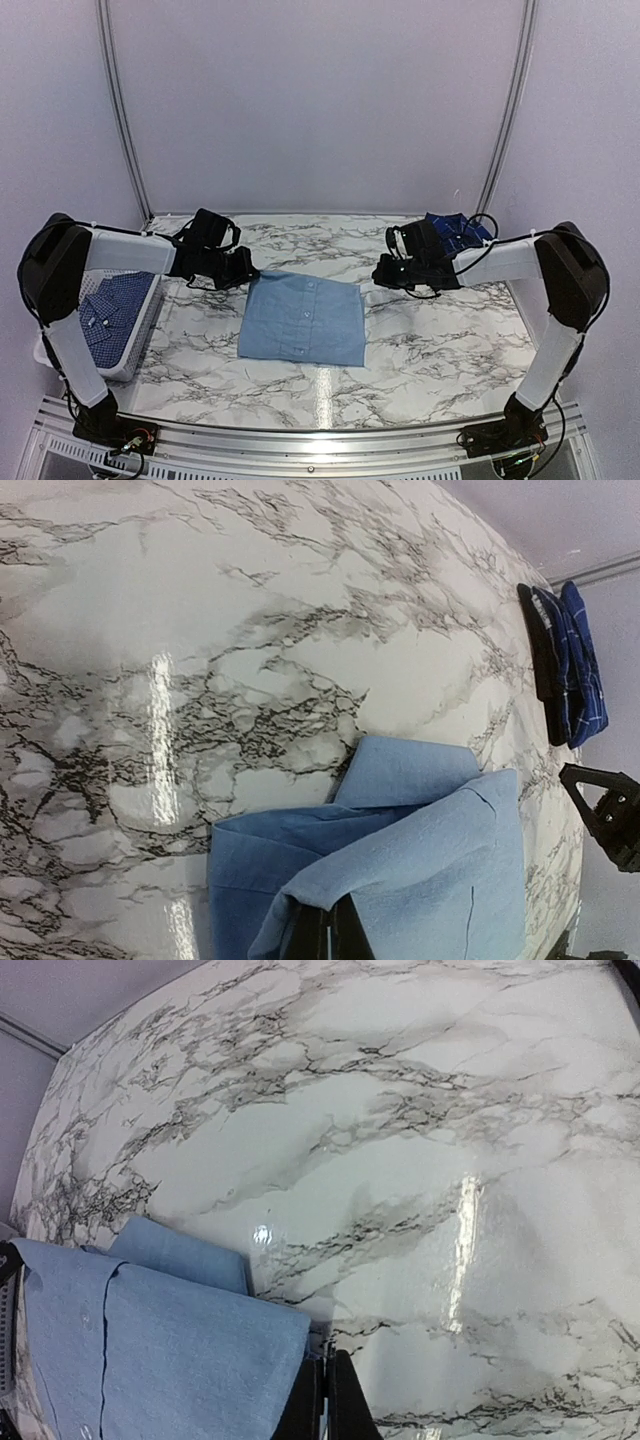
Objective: Fold and stack the long sleeve shirts
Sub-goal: Fold the 2/3-rectangle-folded shirt at the center of the board, then adjust the square-folded shirt at the center of the board.
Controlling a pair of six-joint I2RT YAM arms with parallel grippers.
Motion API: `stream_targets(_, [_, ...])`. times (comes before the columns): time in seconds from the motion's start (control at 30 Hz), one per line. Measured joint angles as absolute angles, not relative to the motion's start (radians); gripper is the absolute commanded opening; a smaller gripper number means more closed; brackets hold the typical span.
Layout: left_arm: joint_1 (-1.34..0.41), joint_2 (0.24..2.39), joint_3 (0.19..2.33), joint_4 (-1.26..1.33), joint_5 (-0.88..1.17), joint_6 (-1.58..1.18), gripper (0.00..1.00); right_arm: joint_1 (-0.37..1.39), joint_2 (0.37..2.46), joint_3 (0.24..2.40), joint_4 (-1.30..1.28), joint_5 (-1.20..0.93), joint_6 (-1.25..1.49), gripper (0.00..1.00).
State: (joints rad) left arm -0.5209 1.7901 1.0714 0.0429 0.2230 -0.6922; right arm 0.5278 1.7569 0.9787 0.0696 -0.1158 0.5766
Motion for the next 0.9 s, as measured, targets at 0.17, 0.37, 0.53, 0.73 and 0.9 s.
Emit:
stream_targets(0.17, [-0.497, 1.860, 1.146, 0.037, 0.206, -0.675, 0.00, 0.501, 1.848, 1.077, 0.065, -0.082, 0.546, 0.00])
stream_targets(0.37, [-0.478, 1.980, 1.298, 0.009, 0.209, -0.623, 0.21, 0.469, 1.926, 1.167, 0.030, -0.076, 0.511, 0.14])
stream_targets(0.53, [-0.472, 2.011, 1.364, -0.026, 0.232, -0.580, 0.19, 0.500, 1.911, 1.200, -0.012, -0.076, 0.482, 0.32])
stream_targets(0.73, [-0.471, 2.024, 1.372, -0.039, 0.253, -0.564, 0.20, 0.570, 1.896, 1.188, -0.039, -0.086, 0.479, 0.39])
stream_targets(0.9, [-0.471, 2.025, 1.372, -0.069, 0.242, -0.558, 0.30, 0.574, 1.893, 1.139, -0.038, -0.123, 0.488, 0.40])
